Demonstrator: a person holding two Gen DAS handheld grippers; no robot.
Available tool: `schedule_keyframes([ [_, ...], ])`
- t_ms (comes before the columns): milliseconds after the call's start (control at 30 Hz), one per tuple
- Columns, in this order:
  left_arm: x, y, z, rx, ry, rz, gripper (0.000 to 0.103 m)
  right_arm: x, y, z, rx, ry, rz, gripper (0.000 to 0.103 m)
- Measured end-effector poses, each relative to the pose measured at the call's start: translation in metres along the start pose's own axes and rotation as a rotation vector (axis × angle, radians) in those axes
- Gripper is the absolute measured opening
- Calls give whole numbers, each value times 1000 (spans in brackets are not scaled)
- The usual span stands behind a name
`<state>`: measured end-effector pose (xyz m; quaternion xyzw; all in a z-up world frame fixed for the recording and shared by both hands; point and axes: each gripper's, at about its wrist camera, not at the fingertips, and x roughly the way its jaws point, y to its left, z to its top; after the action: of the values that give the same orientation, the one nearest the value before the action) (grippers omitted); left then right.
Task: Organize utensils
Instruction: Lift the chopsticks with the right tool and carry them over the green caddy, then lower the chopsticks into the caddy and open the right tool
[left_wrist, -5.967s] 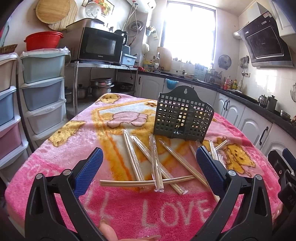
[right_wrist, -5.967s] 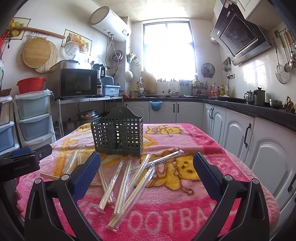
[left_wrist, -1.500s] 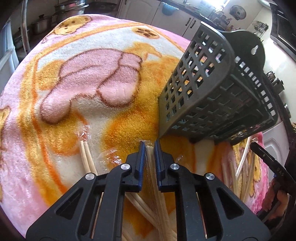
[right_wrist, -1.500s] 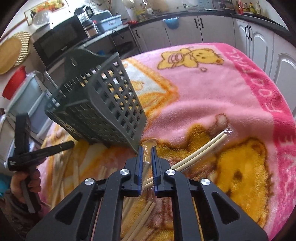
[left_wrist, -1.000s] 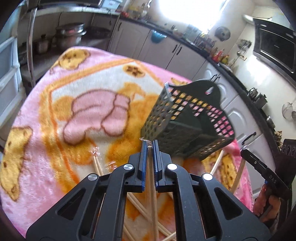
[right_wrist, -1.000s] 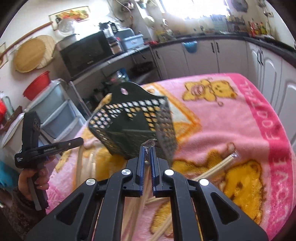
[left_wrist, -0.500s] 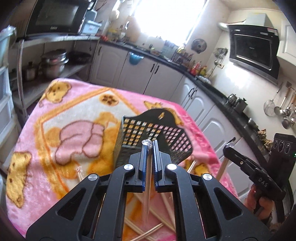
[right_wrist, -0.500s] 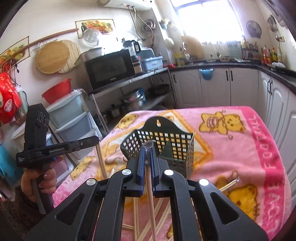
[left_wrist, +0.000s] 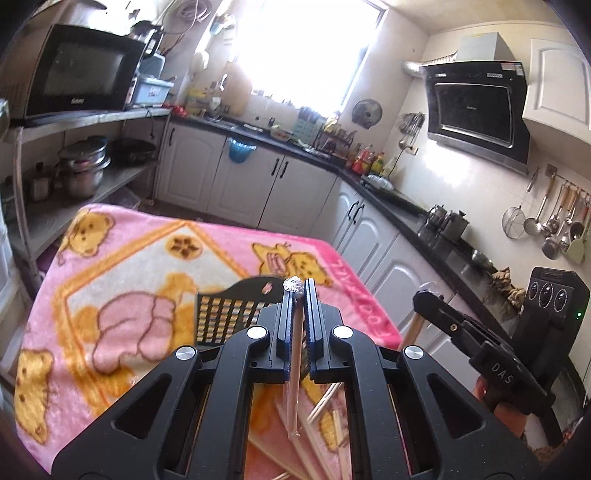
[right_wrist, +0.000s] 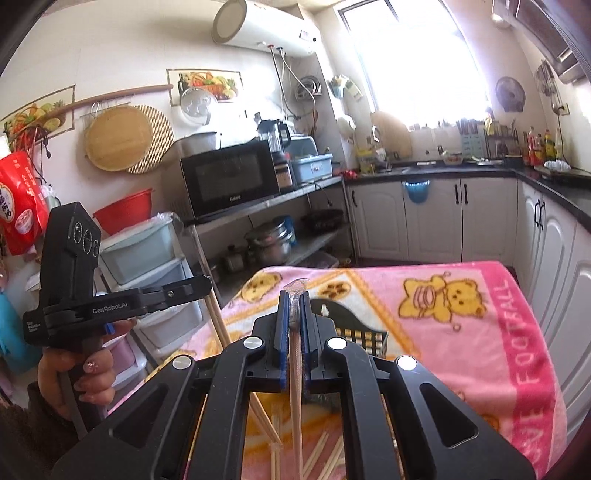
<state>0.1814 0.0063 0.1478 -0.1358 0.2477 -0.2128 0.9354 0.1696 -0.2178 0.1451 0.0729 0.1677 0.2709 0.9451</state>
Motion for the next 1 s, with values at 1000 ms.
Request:
schedule_keyframes([
  [1000, 11, -6, 71, 56, -210, 114, 3, 30, -29, 84, -42, -273, -107, 6],
])
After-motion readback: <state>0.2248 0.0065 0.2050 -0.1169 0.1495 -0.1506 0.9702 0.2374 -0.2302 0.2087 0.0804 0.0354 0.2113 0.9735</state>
